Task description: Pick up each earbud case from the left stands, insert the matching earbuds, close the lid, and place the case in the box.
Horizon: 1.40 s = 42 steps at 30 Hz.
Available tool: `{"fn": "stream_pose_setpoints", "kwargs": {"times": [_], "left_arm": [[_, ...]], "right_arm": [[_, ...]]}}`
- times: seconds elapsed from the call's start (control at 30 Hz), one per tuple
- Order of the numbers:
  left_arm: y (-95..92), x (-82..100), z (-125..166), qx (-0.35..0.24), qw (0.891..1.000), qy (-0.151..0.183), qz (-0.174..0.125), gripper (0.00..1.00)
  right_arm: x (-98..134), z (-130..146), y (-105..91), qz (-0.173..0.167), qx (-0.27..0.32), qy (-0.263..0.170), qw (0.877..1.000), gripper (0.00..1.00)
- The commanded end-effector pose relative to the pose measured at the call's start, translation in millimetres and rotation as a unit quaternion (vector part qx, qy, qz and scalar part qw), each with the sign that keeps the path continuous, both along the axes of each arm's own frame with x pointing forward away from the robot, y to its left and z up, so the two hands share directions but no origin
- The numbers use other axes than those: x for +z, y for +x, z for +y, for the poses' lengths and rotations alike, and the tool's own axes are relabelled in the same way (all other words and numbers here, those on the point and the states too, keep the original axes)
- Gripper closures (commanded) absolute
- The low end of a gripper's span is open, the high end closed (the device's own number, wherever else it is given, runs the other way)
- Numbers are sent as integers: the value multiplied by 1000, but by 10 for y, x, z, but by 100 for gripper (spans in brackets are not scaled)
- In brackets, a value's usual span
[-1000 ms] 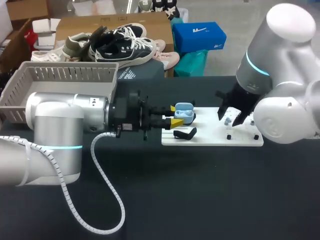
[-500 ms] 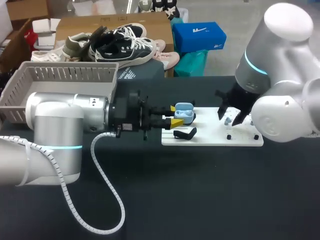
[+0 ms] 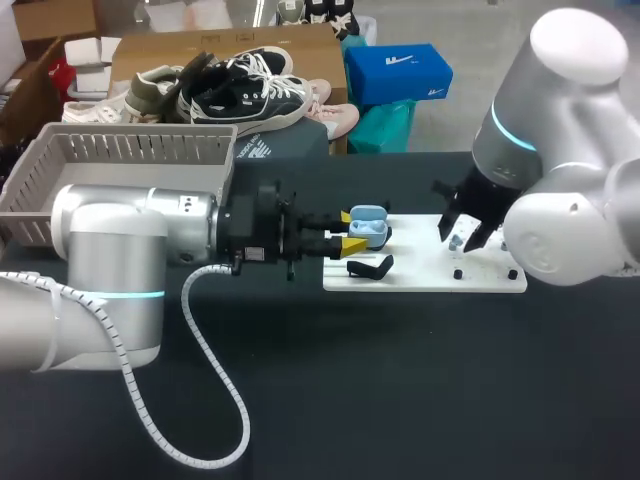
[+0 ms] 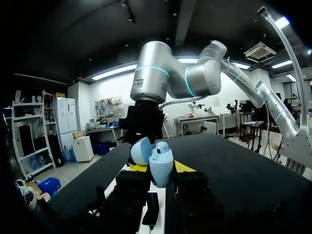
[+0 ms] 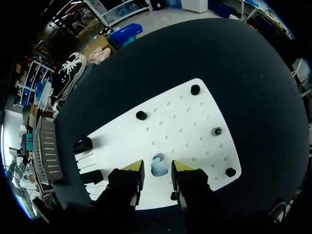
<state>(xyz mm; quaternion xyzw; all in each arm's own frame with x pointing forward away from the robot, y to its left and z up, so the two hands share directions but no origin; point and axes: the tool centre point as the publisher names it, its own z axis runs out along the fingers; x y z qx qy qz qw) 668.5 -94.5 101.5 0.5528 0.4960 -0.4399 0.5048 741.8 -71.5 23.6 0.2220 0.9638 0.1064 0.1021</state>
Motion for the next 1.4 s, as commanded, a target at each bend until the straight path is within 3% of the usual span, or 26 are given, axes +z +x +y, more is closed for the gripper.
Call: {"fn": "stream_pose_setpoints", "kwargs": {"times": [0.03,0.83,0.9,0.97,1.4], "left_arm": [[-16,-2,1,2,1000,-1,-1,100],[-16,-2,1,2,1000,-1,-1,100],[-16,-2,1,2,1000,-1,-1,100],[-16,-2,1,2,1000,-1,-1,100],[-16,-2,1,2,1000,-1,-1,100]], "right_arm": [[-17,16,16,1,-1,-1,1000,69],[-30,-24,16,4,-3,-6,1000,75],[-31,-26,17,4,-3,-6,1000,80],[-32,-27,18,4,-3,-6,1000,100],[62,-52,-61,7,-11,-1,1000,100]]}}
